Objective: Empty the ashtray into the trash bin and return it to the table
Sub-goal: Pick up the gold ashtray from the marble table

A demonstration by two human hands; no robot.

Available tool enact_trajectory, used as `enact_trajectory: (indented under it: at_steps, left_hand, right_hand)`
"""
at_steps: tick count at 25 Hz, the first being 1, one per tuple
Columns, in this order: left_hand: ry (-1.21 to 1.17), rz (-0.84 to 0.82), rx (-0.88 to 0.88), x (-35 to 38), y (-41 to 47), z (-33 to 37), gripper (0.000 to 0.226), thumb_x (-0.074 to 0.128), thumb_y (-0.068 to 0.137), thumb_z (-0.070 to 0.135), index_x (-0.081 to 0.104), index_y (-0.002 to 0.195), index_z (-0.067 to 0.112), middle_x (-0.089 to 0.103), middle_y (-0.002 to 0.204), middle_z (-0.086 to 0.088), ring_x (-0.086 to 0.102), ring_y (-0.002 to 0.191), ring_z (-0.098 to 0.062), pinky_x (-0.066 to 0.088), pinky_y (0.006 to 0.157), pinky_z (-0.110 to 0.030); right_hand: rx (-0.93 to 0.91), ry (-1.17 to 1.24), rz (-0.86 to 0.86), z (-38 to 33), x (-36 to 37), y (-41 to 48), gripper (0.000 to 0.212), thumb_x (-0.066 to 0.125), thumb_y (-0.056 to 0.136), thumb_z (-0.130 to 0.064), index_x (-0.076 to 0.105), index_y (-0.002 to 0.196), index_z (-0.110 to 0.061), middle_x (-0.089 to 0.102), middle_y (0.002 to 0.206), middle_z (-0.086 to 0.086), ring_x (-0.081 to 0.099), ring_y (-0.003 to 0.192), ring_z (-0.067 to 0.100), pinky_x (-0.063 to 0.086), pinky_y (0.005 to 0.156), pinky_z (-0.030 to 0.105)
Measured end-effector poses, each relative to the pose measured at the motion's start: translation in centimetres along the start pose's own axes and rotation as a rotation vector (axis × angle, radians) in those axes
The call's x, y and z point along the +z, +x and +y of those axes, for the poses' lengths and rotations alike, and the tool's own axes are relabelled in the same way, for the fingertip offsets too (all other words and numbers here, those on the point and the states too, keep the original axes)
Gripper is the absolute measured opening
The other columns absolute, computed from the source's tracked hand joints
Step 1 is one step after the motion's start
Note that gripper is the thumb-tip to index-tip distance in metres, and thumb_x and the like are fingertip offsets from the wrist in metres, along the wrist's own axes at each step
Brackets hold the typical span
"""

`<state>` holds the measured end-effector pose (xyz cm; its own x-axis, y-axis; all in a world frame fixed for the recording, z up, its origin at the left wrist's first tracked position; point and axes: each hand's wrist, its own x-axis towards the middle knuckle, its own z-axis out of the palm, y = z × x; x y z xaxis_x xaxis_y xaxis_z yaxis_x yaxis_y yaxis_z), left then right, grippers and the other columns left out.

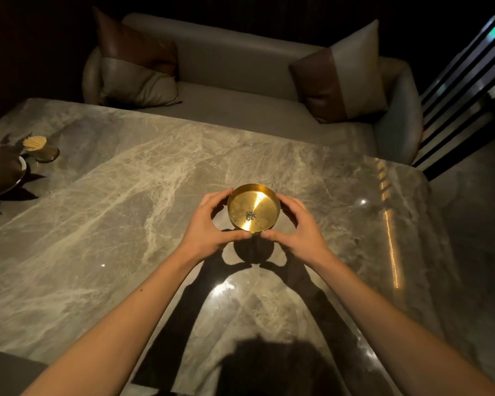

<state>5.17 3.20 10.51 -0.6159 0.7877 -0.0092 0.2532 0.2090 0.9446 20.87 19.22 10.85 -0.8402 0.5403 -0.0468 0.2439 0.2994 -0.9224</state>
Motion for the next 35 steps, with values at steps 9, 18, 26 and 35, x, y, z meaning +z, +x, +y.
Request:
enact_trajectory:
  at_steps: [9,18,26,35]
  left_hand:
    - [-0.002,-0.044,0.120,9.8,-0.8,7.4,0.091,0.094,0.051,0.032,0.052,0.131,0.033,0.053,0.130,0.007,0.053,0.122,-0.012,0.041,0.105,-0.020]
    - [-0.016,-0.080,0.092,19.7,-1.0,10.1,0.089,0.092,0.055,0.035,0.051,0.134,0.027,0.057,0.132,0.010,0.053,0.123,-0.013,0.042,0.104,-0.023]
    - [-0.007,-0.175,0.115,19.9,1.9,10.7,0.088,0.091,0.056,0.038,0.050,0.134,0.030,0.055,0.132,0.012,0.052,0.123,-0.009,0.041,0.108,-0.028]
    - [-0.068,-0.295,0.121,21.7,5.1,10.2,0.090,0.090,0.051,0.041,0.050,0.132,0.037,0.055,0.132,0.013,0.053,0.124,-0.008,0.041,0.109,-0.030]
  right_hand:
    - [-0.071,-0.022,0.059,0.9,-11.5,-6.0,0.084,0.089,0.062,-0.031,0.046,0.135,-0.035,0.049,0.131,-0.011,0.048,0.124,0.003,0.040,0.105,0.023]
    - [-0.034,-0.019,0.059,5.2,-20.2,-9.4,0.084,0.085,0.061,-0.038,0.045,0.135,-0.035,0.051,0.135,-0.006,0.049,0.126,0.008,0.043,0.108,0.033]
    - [0.021,-0.006,0.128,5.3,-21.0,-9.1,0.086,0.084,0.062,-0.043,0.042,0.136,-0.037,0.049,0.137,-0.008,0.047,0.129,0.007,0.041,0.110,0.035]
    - [0.102,-0.004,0.210,5.7,-22.2,-9.1,0.084,0.085,0.063,-0.044,0.042,0.135,-0.042,0.048,0.138,-0.012,0.046,0.130,0.006,0.043,0.109,0.040]
